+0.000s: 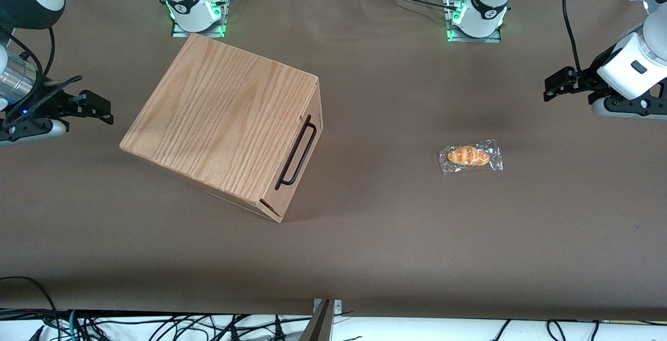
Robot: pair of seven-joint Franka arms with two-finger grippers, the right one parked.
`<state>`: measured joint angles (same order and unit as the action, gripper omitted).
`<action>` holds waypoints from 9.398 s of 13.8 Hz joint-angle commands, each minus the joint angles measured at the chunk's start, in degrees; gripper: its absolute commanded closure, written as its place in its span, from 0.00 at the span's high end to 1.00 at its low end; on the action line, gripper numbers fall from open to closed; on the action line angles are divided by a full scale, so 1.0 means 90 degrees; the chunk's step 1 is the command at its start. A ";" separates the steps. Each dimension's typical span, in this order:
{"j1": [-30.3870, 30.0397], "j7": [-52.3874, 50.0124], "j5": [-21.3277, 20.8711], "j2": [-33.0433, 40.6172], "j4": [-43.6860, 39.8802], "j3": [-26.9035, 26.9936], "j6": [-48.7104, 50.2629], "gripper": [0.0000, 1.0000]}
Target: Open top drawer with left arm
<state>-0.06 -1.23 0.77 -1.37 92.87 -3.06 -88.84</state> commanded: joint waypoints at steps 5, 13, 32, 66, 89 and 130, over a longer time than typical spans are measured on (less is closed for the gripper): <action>-0.0042 0.0068 -0.0193 -0.0112 -0.0212 -0.0021 0.0096 1.00; -0.0062 -0.0019 -0.0164 -0.0112 -0.0212 -0.0021 0.0096 1.00; -0.0033 0.0029 -0.0184 -0.0180 -0.0212 -0.0031 0.0125 1.00; 0.3893 -0.1397 0.2024 -0.4643 -0.3024 -0.0158 -0.4377 1.00; 0.3532 -0.1358 0.0549 -0.4790 -0.2771 -0.0148 -0.4377 1.00; 0.2233 -0.0420 0.1428 -0.4370 -0.2810 -0.0383 -0.3468 1.00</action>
<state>20.51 -2.96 13.49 -41.94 68.81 -7.53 -120.22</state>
